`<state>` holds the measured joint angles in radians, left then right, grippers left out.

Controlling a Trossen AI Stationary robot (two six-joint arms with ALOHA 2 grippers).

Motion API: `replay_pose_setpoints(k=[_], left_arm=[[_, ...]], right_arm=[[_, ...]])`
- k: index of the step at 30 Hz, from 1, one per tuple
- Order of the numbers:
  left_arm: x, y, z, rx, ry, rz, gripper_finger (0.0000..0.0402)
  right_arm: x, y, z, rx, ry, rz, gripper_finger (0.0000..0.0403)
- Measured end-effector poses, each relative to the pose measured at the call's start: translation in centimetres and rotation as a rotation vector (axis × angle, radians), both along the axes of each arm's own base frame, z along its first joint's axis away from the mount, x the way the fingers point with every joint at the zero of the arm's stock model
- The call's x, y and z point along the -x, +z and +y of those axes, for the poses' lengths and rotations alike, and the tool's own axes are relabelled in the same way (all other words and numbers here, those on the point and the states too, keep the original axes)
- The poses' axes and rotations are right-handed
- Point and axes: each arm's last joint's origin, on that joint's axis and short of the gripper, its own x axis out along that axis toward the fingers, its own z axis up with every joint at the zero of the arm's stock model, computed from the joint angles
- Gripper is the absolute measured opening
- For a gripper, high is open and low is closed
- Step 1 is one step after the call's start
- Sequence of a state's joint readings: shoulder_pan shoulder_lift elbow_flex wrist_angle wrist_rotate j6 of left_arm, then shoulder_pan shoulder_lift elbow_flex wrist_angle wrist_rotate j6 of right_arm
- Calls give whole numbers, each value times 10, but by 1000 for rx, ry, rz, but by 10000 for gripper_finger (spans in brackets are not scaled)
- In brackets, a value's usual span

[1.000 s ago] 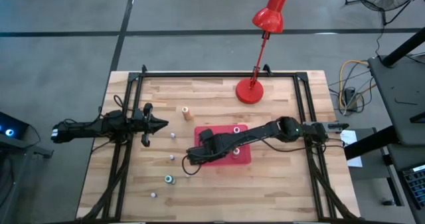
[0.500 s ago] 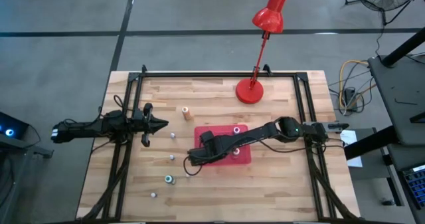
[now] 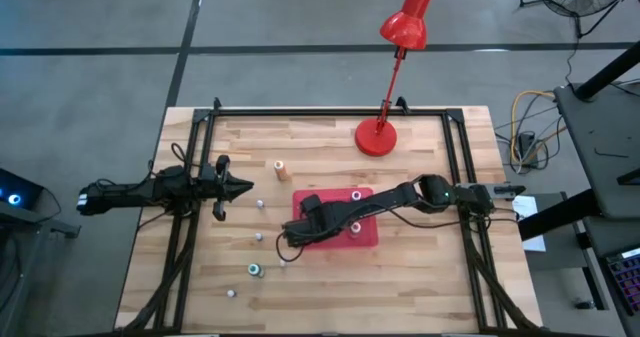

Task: Pick & Place food coloring
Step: Put the small violet food coloring bottle into the red bin

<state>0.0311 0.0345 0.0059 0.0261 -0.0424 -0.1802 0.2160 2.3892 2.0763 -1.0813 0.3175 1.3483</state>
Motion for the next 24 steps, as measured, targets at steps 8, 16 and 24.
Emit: replay_pose_setpoints(k=[8, 16, 24], left_arm=[[0, 0, 0, 0, 0, 0, 0], [0, 0, 0, 0, 0, 0, 0], [0, 0, 0, 0, 0, 0, 0]], right_arm=[[0, -2, -4, 16, 14, 7, 43], [-1, -4, -4, 33, 25, 5, 43], [-1, -4, -4, 32, 25, 3, 43]])
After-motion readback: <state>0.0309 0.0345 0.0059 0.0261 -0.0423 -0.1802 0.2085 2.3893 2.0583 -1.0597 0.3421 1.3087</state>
